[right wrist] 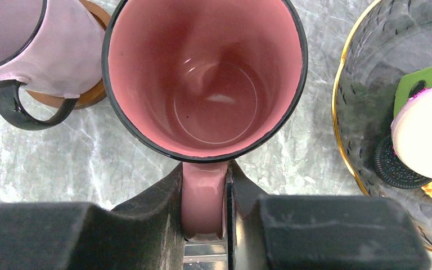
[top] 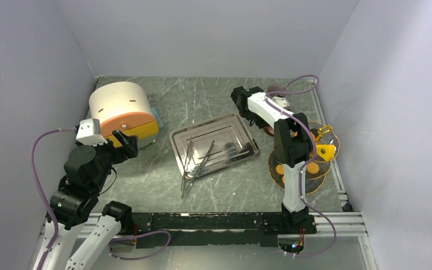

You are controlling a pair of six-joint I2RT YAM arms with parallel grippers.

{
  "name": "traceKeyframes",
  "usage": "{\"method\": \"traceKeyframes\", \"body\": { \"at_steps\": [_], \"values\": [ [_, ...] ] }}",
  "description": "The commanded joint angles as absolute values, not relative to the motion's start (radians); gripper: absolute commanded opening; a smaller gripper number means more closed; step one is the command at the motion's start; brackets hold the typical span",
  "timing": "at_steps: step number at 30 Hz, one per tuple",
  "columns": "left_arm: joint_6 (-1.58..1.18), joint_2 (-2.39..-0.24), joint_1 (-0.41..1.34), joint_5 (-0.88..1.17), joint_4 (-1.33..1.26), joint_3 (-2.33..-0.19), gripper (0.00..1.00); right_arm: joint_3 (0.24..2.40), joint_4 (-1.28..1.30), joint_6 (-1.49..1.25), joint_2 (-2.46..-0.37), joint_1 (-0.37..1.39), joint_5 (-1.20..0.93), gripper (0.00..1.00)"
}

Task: Serve the afternoon tea
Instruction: Place the cup on the coaster.

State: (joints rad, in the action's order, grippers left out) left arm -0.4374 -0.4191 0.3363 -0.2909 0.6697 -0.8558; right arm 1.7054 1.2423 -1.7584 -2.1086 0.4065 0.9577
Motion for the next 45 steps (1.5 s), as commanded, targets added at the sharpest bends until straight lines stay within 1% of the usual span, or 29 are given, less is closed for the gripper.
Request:
{"method": "traceKeyframes", "body": {
  "at_steps": [1, 14, 27, 28, 31, 35, 38, 39, 41, 45],
  "values": [
    [-0.44, -0.422, 0.331, -0.297, 0.647, -0.878, 0.97, 1.735, 1.262, -1.797, -2.116, 0.398, 1.067, 0.0],
    [-0.436, -0.42, 0.331, -0.302, 0.646, -0.874, 0.97, 1.752, 1.238, -1.771, -2.129, 0.391, 1.057, 0.0],
    [-0.434, -0.418, 0.331, -0.306, 0.646, -0.87, 0.97, 1.777, 1.275, -1.795, -2.148, 0.394, 1.035, 0.01],
    [-0.434, -0.418, 0.331, -0.305, 0.646, -0.871, 0.97, 1.778, 1.276, -1.796, -2.148, 0.394, 1.035, 0.04],
    [-0.434, -0.419, 0.331, -0.306, 0.646, -0.874, 0.97, 1.785, 1.284, -1.796, -2.144, 0.392, 1.037, 0.21],
    [-0.433, -0.419, 0.331, -0.308, 0.646, -0.876, 0.97, 1.807, 1.29, -1.777, -2.129, 0.391, 1.041, 0.38],
    [-0.434, -0.418, 0.331, -0.308, 0.647, -0.873, 0.97, 1.83, 1.31, -1.768, -2.111, 0.394, 1.049, 0.53],
    [-0.433, -0.417, 0.331, -0.308, 0.646, -0.873, 0.97, 1.839, 1.315, -1.758, -2.105, 0.394, 1.053, 0.63],
    [-0.431, -0.42, 0.331, -0.308, 0.644, -0.874, 0.97, 1.85, 1.317, -1.738, -2.088, 0.393, 1.058, 0.76],
    [-0.431, -0.426, 0.331, -0.309, 0.639, -0.885, 0.97, 1.855, 1.272, -1.65, -2.038, 0.394, 1.037, 0.95]
  ]
}}
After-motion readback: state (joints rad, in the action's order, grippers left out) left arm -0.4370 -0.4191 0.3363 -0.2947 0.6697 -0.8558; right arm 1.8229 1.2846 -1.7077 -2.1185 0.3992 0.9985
